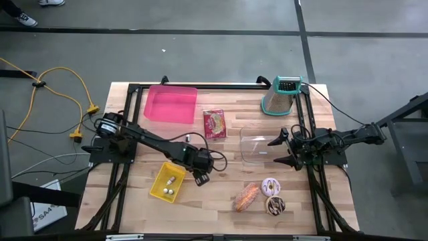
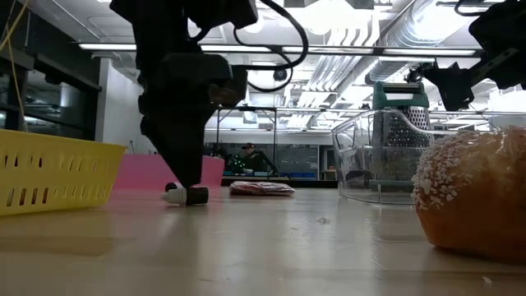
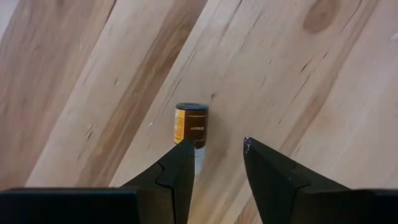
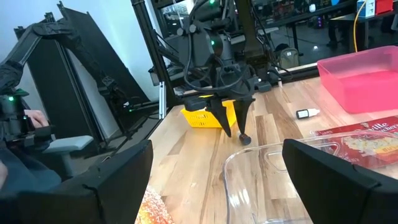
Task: Pick & Place Food Item
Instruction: Put the yellow food coloring bottle into the yellow bin
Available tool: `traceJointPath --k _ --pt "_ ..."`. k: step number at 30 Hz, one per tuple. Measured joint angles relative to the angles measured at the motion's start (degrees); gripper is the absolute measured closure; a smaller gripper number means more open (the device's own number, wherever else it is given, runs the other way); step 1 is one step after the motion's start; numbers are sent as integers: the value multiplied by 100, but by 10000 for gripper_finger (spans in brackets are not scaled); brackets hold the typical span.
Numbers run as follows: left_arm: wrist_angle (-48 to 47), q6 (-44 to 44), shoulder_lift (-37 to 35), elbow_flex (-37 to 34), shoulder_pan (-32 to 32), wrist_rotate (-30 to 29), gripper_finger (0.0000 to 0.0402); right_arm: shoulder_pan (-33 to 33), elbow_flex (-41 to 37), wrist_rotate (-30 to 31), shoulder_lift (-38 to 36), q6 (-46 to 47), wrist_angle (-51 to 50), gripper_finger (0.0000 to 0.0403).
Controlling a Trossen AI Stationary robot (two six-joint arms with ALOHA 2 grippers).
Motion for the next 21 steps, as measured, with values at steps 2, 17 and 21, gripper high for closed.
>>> traceJointPath --k 2,17,21 --pt "9 0 0 0 0 0 269 -1 0 1 0 -1 0 55" --pt "-74 155 65 -1 20 -128 268 1 0 4 0 1 4 55" --pt "-108 157 160 -9 39 -126 268 -1 0 6 0 0 4 55"
